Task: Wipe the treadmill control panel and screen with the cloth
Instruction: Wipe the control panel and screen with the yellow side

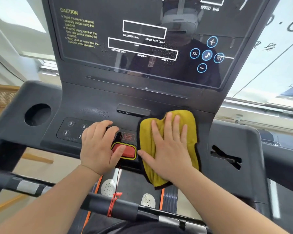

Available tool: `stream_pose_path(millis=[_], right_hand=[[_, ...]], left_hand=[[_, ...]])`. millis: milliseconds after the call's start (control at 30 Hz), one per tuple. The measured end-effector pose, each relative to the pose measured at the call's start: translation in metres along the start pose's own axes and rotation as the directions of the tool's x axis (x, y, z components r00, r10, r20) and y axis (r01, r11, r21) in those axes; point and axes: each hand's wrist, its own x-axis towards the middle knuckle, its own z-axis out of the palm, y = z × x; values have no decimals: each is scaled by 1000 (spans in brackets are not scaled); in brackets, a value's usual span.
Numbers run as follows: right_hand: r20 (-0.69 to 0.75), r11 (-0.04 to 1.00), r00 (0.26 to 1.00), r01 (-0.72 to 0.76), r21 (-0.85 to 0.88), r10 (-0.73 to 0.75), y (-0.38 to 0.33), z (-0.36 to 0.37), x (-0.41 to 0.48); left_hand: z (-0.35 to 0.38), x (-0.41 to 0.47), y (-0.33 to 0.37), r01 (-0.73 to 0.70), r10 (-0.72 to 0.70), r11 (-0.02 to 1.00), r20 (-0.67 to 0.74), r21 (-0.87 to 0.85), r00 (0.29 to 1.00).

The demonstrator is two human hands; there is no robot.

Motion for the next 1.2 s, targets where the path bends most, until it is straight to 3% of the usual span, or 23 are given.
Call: stream_pose_path(millis=[167, 233, 367, 533, 700, 867, 1067, 1200], right_hand=[[49, 954, 955, 295, -51, -293, 30, 11, -38], [39, 944, 949, 315, -102, -312, 55, 12, -50], [12, 992, 997, 75, -99, -74, 79, 1, -31], [-89, 989, 986, -144, -27, 141, 33, -3, 14], [-110, 998, 992, -65, 10, 66, -21, -4, 36], [-64, 998, 996, -55, 16, 56, -23, 2, 12], [19, 979, 978, -206, -4, 206, -6, 6, -36], [-3, 945, 945, -326, 20, 326, -21, 1, -5]], left_hand=[[-1, 1, 1, 7, -7, 1000, 15, 6, 1000], [-1, 1, 1, 13, -14, 1000, 25, 15, 1000], [-1, 1, 1, 15, -15, 1000, 39, 10, 999], [-2, 1, -1, -12, 12, 1000, 42, -5, 999], [-4, -1, -3, -80, 82, 995, 38, -61, 996], [-7, -2, -8, -100, 105, 982, 24, -161, 994], [-28, -6, -39, -167, 127, 926, -134, -340, 983], [-46, 0, -84, -130, 90, 949, -146, -288, 985]])
